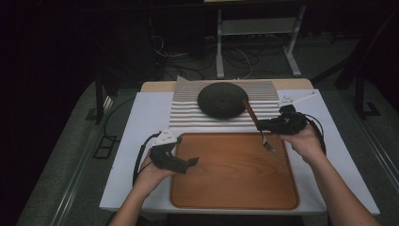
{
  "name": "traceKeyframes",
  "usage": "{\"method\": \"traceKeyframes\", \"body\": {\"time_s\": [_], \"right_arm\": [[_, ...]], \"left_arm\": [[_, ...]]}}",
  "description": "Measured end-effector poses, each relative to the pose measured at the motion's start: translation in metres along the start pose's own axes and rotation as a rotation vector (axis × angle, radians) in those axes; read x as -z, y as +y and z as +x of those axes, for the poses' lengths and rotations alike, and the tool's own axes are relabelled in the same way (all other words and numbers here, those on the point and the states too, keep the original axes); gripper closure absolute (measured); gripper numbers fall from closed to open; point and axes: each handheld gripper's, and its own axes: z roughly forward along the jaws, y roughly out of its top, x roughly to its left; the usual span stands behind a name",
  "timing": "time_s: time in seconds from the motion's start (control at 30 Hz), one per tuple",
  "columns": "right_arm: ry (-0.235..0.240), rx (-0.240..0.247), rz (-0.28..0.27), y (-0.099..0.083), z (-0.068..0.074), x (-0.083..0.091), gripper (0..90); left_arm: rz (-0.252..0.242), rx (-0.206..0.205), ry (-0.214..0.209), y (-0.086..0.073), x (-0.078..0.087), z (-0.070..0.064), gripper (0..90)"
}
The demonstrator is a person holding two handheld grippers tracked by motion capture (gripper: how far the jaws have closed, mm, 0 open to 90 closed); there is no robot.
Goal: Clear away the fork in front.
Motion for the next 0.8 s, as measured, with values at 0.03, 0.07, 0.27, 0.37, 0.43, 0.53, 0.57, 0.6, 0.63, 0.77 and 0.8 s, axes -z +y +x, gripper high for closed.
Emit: {"method": "traceKeyframes", "body": {"time_s": [0.03, 0.07, 0.27, 0.37, 0.43, 0.53, 0.57, 0.6, 0.63, 0.77, 0.8], "right_arm": [[0.001, 0.002, 0.001, -0.002, 0.002, 0.000, 76.9], [0.002, 0.001, 0.002, -0.003, 0.004, 0.000, 76.9], [0.039, -0.011, -0.012, -0.016, 0.012, -0.007, 76.8], [0.041, -0.004, -0.007, -0.019, 0.017, -0.010, 76.8], [0.048, -0.006, -0.009, -0.020, 0.021, -0.010, 76.8], [0.053, 0.002, -0.010, -0.020, 0.024, -0.010, 76.9], [0.055, 0.005, -0.015, -0.021, 0.025, -0.011, 76.9], [0.057, 0.003, -0.017, -0.021, 0.026, -0.011, 76.9], [0.058, 0.005, -0.020, -0.021, 0.027, -0.012, 76.9], [0.067, 0.019, -0.027, -0.021, 0.032, -0.015, 76.8], [0.067, 0.019, -0.027, -0.021, 0.032, -0.015, 76.8]], "left_arm": [[0.000, 0.000, 0.000, 0.000, 0.000, 0.000, 0.1], [-0.001, -0.003, -0.010, 0.005, -0.003, -0.002, 0.1], [-0.027, -0.002, -0.036, 0.021, -0.015, -0.006, 0.2], [-0.038, -0.008, -0.048, 0.030, -0.023, -0.007, 0.2], [-0.048, -0.011, -0.058, 0.036, -0.027, -0.009, 0.2], [-0.059, -0.016, -0.070, 0.043, -0.031, -0.010, 0.2], [-0.072, -0.024, -0.077, 0.049, -0.035, -0.012, 0.2], [-0.076, -0.026, -0.079, 0.053, -0.037, -0.013, 0.2], [-0.076, -0.026, -0.079, 0.053, -0.037, -0.013, 0.2], [-0.091, -0.029, -0.090, 0.065, -0.044, -0.017, 3.1], [-0.101, -0.031, -0.091, 0.068, -0.045, -0.019, 3.1]]}}
